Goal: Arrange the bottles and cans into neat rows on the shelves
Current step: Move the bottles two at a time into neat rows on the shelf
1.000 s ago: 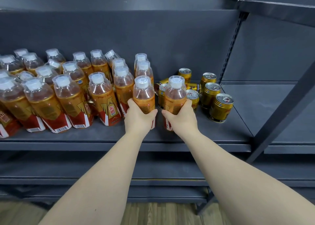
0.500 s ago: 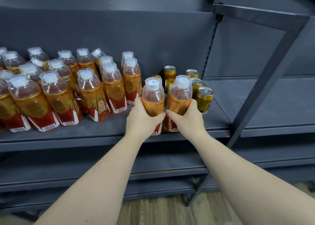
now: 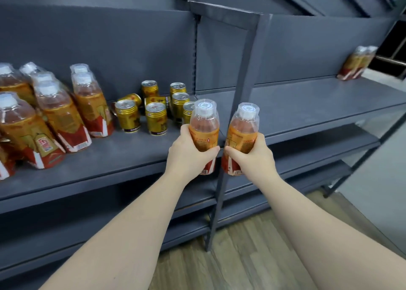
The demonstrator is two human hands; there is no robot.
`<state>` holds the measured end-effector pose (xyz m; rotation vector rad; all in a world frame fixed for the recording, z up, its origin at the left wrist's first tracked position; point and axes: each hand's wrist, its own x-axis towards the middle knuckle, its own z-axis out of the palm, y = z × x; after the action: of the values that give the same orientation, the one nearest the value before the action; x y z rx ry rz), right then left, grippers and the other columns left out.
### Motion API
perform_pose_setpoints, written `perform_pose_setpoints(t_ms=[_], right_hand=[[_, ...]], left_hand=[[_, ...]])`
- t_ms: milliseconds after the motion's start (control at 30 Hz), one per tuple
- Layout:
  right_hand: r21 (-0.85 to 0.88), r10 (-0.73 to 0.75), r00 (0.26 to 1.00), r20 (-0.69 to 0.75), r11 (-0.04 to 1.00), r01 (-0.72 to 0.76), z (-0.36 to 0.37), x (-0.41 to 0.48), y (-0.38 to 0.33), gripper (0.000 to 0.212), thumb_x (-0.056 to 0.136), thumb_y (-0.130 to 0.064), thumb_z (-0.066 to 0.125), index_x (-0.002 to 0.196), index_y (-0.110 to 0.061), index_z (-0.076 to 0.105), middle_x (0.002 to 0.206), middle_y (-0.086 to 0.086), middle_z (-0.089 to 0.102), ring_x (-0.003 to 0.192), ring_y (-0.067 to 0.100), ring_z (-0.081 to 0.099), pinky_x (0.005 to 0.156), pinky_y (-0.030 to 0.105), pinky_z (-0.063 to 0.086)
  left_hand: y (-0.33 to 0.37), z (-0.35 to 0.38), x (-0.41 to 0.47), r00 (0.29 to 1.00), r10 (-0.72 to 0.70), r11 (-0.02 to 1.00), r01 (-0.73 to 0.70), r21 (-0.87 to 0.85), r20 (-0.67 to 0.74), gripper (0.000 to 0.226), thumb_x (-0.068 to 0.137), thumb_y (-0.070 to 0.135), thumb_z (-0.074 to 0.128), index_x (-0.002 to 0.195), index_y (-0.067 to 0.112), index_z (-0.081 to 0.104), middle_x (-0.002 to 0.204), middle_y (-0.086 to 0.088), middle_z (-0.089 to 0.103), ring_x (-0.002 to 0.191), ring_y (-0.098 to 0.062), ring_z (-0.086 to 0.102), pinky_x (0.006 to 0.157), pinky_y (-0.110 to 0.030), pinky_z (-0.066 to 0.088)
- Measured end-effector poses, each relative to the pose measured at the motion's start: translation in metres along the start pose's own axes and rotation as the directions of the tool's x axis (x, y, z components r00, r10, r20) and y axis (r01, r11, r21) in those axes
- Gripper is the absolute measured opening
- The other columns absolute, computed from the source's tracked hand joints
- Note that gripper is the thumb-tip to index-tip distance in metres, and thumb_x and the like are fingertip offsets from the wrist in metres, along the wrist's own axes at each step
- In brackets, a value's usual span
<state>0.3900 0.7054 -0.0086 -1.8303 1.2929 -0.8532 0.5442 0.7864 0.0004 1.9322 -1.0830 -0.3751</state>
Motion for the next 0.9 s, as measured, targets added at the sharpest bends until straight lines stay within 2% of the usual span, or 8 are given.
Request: perform_pose_setpoints(t_ms=[133,233,333,433,500,600,767,900], right_hand=[[0.01,0.023,0.999,-0.044,1.0,-0.022,-0.045,0.005,0.024,0.06,0.08,-0.049,0.076,0.125,-0.028,0.041,0.109,-0.009,0.06,0.099,0.013,0.06,0.074,0.026,0.049],[-0.008,0.04,0.996,-0.083,0.999,-0.041,-0.082,0.01,0.046,0.061,0.081,-0.05,0.076,0.125,-0.03,0.039,0.111,-0.009,0.059,0.101,0.015,0.06,0.081,0.032,0.052],[-0.016,0.054,0.99,-0.126,0.998,-0.057,-0.119,0.016,0.07,0.062,0.081,-0.051,0.076,0.126,-0.029,0.039,0.112,-0.009,0.058,0.101,0.014,0.059,0.08,0.031,0.052],[-0.02,0.075,0.985,-0.155,0.997,-0.079,-0.158,0.021,0.096,0.062,0.081,-0.051,0.076,0.127,-0.03,0.039,0.113,-0.009,0.058,0.102,0.015,0.059,0.081,0.03,0.052],[-0.01,0.093,0.98,-0.176,0.995,-0.096,-0.184,0.024,0.112,0.061,0.082,-0.049,0.076,0.126,-0.03,0.039,0.114,-0.008,0.059,0.103,0.015,0.06,0.084,0.032,0.053],[-0.009,0.117,0.965,-0.234,0.992,-0.122,-0.221,0.026,0.132,0.059,0.083,-0.047,0.076,0.126,-0.028,0.041,0.113,-0.007,0.059,0.102,0.015,0.06,0.083,0.032,0.051],[0.008,0.182,0.925,-0.333,0.982,-0.191,-0.273,0.033,0.166,0.06,0.081,-0.049,0.076,0.125,-0.028,0.042,0.116,-0.006,0.06,0.106,0.018,0.059,0.09,0.039,0.053],[0.036,0.223,0.893,-0.392,0.973,-0.227,-0.306,0.044,0.186,0.063,0.081,-0.048,0.077,0.129,-0.027,0.042,0.121,-0.006,0.06,0.109,0.018,0.059,0.091,0.04,0.053]], left_hand=[[0.033,0.04,-0.005,0.998,0.043,0.999,-0.042,-0.017,0.05,0.074,0.076,0.051,0.079,0.133,0.03,0.037,0.129,0.006,0.057,0.117,-0.021,0.058,0.094,-0.04,0.052],[0.06,0.072,-0.007,0.993,0.086,0.996,-0.084,-0.022,0.084,0.07,0.076,0.051,0.08,0.128,0.031,0.037,0.117,0.01,0.056,0.103,-0.013,0.056,0.089,-0.035,0.051],[0.087,0.106,-0.008,0.988,0.112,0.994,-0.109,-0.026,0.109,0.063,0.074,0.051,0.08,0.117,0.033,0.037,0.106,0.014,0.054,0.099,-0.015,0.058,0.087,-0.035,0.052],[0.116,0.143,-0.009,0.981,0.137,0.991,-0.136,-0.021,0.136,0.064,0.075,0.051,0.079,0.12,0.03,0.039,0.109,0.009,0.058,0.102,-0.02,0.06,0.09,-0.039,0.052],[0.135,0.169,-0.01,0.975,0.156,0.988,-0.152,-0.034,0.161,0.067,0.076,0.049,0.079,0.125,0.027,0.039,0.114,0.006,0.06,0.101,-0.018,0.058,0.087,-0.036,0.051],[0.159,0.207,-0.012,0.963,0.183,0.983,-0.177,-0.049,0.199,0.062,0.074,0.051,0.079,0.117,0.033,0.037,0.11,0.008,0.06,0.104,-0.02,0.06,0.087,-0.039,0.052],[0.198,0.263,-0.015,0.938,0.229,0.973,-0.213,-0.087,0.261,0.059,0.074,0.05,0.08,0.114,0.033,0.039,0.106,0.011,0.058,0.098,-0.015,0.059,0.076,-0.031,0.045],[0.225,0.305,-0.006,0.906,0.282,0.959,-0.263,-0.104,0.316,0.07,0.072,0.056,0.079,0.124,0.032,0.04,0.115,0.009,0.06,0.107,-0.018,0.06,0.088,-0.04,0.054]])
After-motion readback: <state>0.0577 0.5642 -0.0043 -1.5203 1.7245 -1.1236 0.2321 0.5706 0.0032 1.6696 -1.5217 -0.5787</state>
